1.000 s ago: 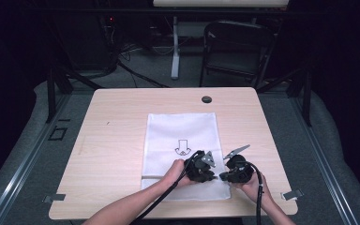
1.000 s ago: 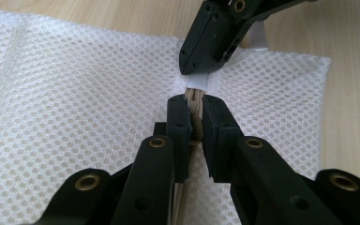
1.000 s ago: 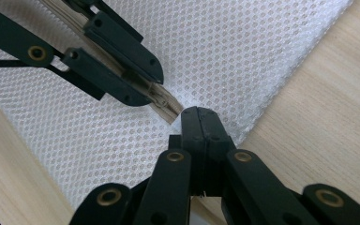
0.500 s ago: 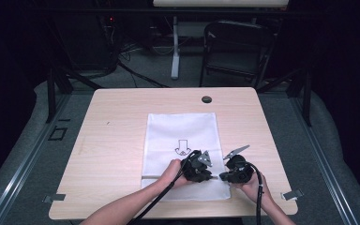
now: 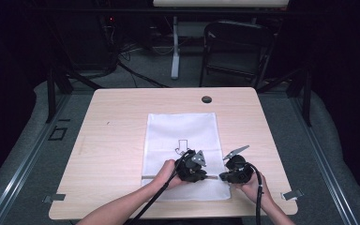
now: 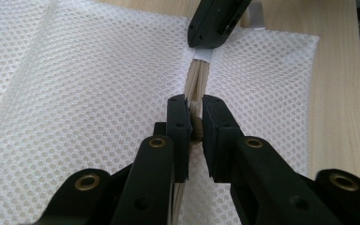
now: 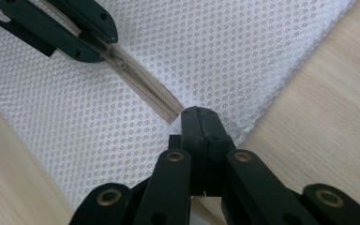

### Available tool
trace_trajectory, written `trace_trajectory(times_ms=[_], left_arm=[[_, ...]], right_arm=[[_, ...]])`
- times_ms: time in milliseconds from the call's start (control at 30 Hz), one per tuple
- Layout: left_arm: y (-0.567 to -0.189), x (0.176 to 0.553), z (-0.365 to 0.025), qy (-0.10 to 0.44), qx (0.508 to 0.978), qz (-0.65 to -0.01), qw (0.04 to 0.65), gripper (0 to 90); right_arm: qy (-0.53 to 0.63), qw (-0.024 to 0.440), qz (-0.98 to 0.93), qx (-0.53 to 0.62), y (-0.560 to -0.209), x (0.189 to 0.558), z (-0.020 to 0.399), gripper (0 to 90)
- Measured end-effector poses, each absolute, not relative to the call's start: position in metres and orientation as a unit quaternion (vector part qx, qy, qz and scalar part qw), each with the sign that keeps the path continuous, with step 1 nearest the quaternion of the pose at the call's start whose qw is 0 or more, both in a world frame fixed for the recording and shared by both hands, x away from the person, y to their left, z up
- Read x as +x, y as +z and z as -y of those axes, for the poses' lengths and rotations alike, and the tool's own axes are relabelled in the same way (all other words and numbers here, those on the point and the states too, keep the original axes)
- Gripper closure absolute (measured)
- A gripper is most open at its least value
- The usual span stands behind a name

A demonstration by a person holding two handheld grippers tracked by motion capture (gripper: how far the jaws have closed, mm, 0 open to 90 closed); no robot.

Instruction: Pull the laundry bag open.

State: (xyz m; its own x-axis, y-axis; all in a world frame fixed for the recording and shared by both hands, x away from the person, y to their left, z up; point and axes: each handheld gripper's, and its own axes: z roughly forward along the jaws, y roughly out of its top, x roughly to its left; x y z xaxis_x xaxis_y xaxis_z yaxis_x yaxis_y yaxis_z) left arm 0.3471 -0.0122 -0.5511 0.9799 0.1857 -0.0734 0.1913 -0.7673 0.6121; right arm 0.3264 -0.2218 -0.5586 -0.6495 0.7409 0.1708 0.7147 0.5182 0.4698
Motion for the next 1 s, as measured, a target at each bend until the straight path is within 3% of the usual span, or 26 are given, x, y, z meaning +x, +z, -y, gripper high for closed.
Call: trace_trajectory(times_ms=[1000], left_arm=[[-0.545,0.345,-0.014,-0.002,0.934,-0.117,0.338,82.1]], right_arm=[[0.25,0.022,-0.876,0.412,-0.558,0.328,0.223,90.0]])
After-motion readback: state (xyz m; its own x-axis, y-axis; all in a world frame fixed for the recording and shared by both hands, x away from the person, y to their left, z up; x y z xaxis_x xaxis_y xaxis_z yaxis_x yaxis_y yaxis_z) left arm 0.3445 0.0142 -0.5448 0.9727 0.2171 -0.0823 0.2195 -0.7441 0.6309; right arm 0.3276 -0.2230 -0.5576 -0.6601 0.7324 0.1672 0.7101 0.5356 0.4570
